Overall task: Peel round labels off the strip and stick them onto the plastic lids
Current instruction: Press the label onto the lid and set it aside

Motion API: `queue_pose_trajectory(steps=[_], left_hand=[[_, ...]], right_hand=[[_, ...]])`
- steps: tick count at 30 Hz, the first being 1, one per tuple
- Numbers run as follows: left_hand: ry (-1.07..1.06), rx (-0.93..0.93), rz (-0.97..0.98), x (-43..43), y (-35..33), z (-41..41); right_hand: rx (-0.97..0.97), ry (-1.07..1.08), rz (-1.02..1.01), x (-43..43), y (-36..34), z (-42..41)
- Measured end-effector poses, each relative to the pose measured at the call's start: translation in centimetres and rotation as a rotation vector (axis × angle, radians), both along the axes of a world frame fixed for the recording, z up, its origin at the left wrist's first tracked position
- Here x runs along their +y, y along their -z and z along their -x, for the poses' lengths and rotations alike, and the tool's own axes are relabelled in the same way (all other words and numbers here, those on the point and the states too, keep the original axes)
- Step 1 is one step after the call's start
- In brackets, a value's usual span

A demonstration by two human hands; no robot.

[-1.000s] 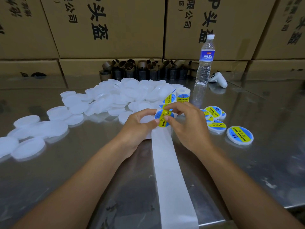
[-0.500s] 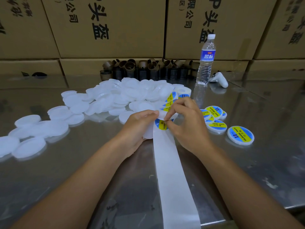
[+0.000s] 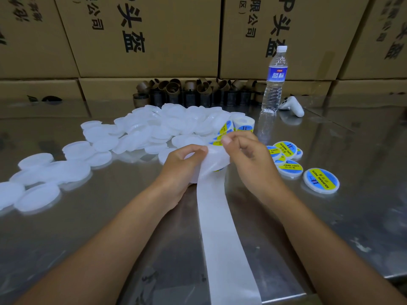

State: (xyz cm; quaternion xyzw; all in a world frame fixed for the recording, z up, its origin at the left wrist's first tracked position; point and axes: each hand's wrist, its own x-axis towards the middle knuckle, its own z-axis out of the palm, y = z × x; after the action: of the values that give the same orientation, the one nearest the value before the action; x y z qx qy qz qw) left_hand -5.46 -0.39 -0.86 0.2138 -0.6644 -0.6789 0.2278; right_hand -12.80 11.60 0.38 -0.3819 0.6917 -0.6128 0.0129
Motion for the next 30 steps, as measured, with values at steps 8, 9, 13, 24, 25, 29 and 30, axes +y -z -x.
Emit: queue_pose_trajectory(steps=[8,9,13,24,25,29,30], left_hand=[[-0.116,0.016,-0.04,-0.2,0.2,0.3],[-0.144,0.031,-0.073,-0.3,0.1,0.4],[-0.218,0.121,-0.229,-0.7,-0.6,0.4],[0.149,0.192,-0.446,-0.1,-0.9,-0.1],[0.177,0.174,-0.437,0.0,-0.9,-0.1],[0.286,0.099,-0.373,0.1,-0.8,-0.1],[0.3,0.083,-0.364,0.1,-0.7,0.0]], right_hand=[[-0.256,0.052,0.307,0.5,-0.8,1.0],[-0.24,0.037,0.317,0.5,-0.8,1.0],[-0.201,-0.062,0.342,0.6,-0.7,1.0],[-0.185,-0.138,0.211,0.5,-1.0,0.5],[-0.183,-0.164,0.194,0.5,-1.1,0.4],[-0.12,-0.266,0.12,0.4,-0.8,0.0],[-0.088,-0.28,0.094,0.3,-0.7,-0.2]])
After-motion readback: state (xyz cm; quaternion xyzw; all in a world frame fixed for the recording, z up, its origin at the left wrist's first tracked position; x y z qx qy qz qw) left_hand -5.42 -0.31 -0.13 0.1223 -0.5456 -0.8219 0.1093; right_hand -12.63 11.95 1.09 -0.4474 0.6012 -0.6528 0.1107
